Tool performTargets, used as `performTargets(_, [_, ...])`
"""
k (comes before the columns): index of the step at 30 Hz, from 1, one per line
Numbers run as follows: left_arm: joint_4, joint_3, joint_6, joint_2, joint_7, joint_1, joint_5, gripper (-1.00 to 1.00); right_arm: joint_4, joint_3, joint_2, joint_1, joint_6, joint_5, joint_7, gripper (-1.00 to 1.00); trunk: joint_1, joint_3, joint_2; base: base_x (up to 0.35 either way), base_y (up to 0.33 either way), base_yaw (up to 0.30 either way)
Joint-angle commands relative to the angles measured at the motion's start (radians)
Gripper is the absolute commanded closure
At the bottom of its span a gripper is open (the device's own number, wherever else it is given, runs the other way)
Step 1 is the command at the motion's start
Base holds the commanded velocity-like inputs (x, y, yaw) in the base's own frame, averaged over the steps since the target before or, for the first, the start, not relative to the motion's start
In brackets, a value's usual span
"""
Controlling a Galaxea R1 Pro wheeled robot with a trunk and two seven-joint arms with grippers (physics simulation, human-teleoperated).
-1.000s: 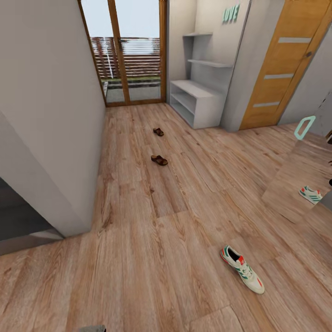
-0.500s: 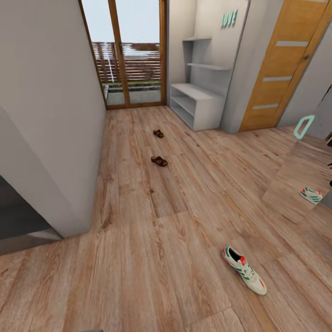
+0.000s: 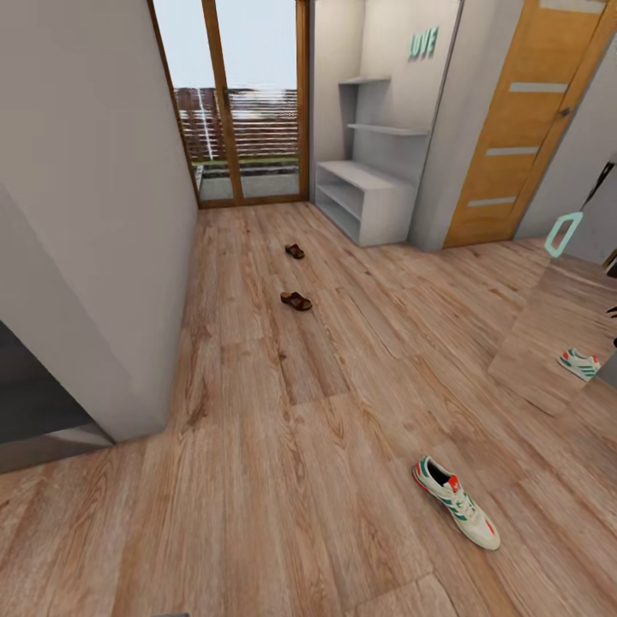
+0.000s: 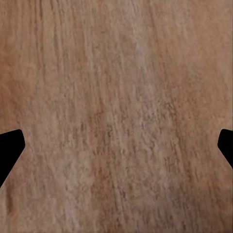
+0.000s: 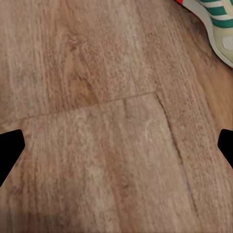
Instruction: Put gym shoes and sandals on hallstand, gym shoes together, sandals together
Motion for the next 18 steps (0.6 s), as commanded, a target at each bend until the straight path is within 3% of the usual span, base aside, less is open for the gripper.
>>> performTargets(1, [0.001, 0.003, -0.003, 0.000, 0.001, -0.001, 0.000, -1.00, 0.001, 0.000, 0.000, 0.000, -0.003, 0.003, 0.000, -1.00, 0.004, -0.002, -0.007, 0.000, 0.000, 0.000])
performTargets(18, [-0.008, 0.001, 0.004, -0.001, -0.002, -0.008, 0.012, -1.00, 0.001, 0.000, 0.001, 0.000, -0.002, 0.003, 0.000, -1.00, 0.069, -0.030, -0.126, 0.000, 0.000, 0.000])
